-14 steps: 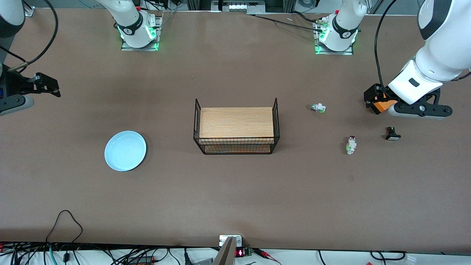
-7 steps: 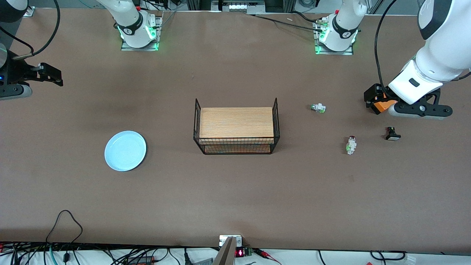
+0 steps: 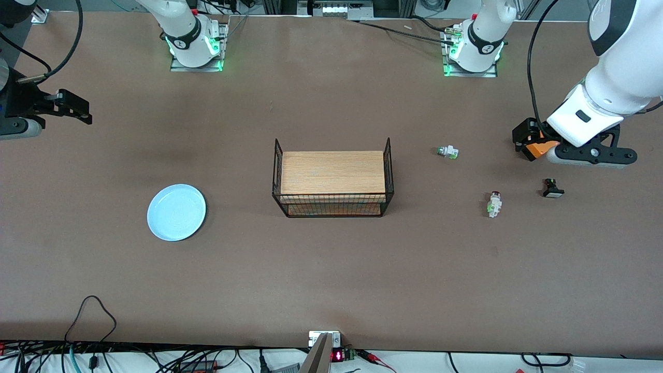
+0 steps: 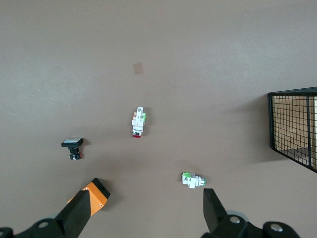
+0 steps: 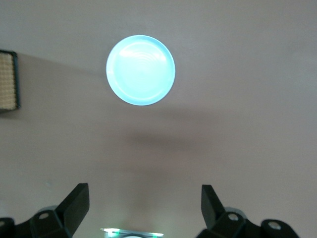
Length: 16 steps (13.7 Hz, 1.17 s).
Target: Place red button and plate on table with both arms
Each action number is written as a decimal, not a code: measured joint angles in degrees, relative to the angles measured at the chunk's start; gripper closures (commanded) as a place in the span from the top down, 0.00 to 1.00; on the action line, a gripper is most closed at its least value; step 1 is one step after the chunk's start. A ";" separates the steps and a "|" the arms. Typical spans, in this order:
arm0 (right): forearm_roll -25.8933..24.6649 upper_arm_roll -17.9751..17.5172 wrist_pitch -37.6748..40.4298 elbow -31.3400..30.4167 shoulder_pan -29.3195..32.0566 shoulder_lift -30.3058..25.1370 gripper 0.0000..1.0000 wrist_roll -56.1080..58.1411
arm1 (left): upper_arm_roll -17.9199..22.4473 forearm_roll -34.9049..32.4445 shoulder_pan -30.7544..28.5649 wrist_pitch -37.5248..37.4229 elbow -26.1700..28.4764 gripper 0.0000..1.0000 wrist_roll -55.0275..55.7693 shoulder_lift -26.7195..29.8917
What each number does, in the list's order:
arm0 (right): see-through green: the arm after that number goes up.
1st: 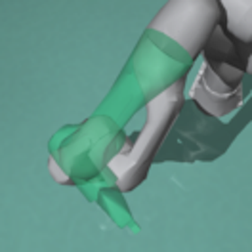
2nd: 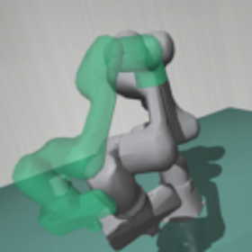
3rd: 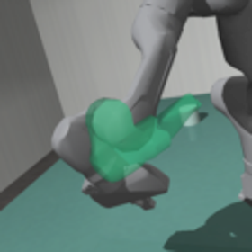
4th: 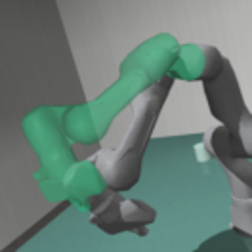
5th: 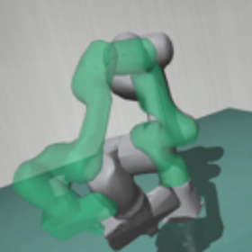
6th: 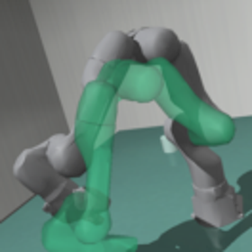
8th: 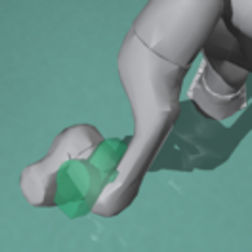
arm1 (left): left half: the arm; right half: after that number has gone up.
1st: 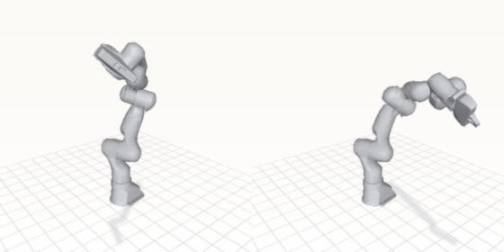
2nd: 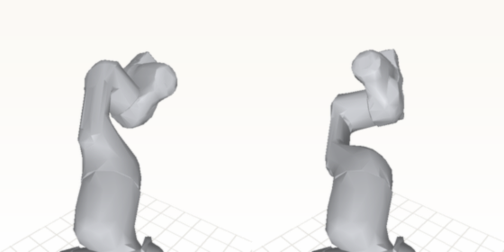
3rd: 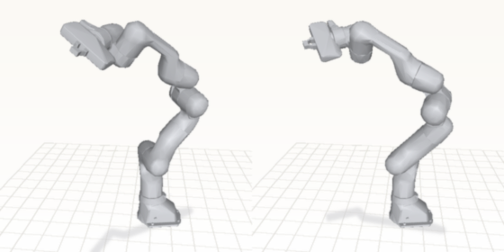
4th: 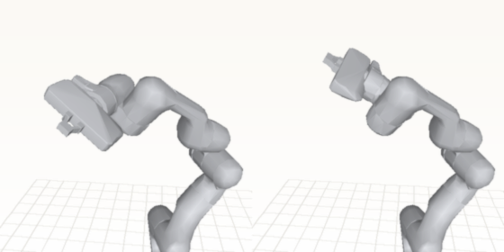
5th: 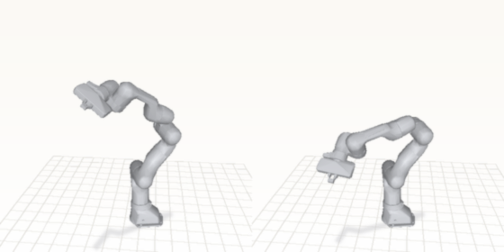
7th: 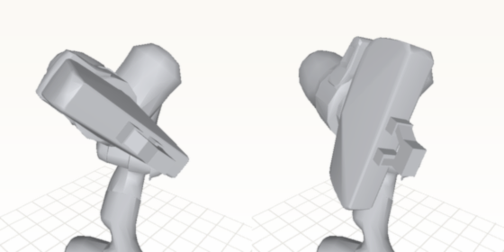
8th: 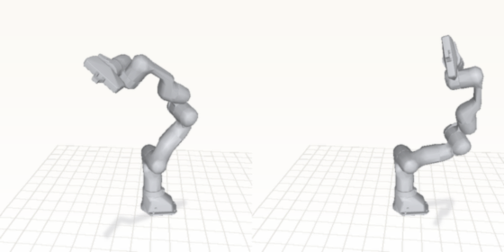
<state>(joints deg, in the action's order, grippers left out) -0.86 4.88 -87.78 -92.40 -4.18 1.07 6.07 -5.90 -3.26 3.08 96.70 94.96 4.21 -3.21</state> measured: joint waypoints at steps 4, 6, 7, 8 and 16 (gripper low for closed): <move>0.25 0.10 0.63 -0.04 0.97 1.86 1.00 -0.92 | 0.00 0.00 0.00 0.00 0.00 1.00 0.00 0.00; 0.25 0.17 0.52 -0.05 1.37 2.62 1.00 -0.92 | 0.01 0.00 0.00 0.00 0.00 1.00 0.00 0.00; 0.25 0.10 0.52 -0.03 1.26 2.68 1.00 -0.92 | 0.01 0.00 0.00 0.00 0.00 1.00 0.00 0.00; 0.25 0.01 0.52 0.02 1.15 2.68 1.00 -0.94 | 0.01 0.00 0.00 0.00 0.00 1.00 0.00 0.00; 0.24 -0.05 1.28 1.09 1.17 2.82 1.00 -1.26 | 0.01 0.00 0.00 0.00 0.00 1.00 0.00 0.00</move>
<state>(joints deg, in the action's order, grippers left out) -0.61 4.83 -86.50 -91.31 -3.01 3.89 4.80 -5.89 -3.26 3.08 96.70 94.96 4.21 -3.21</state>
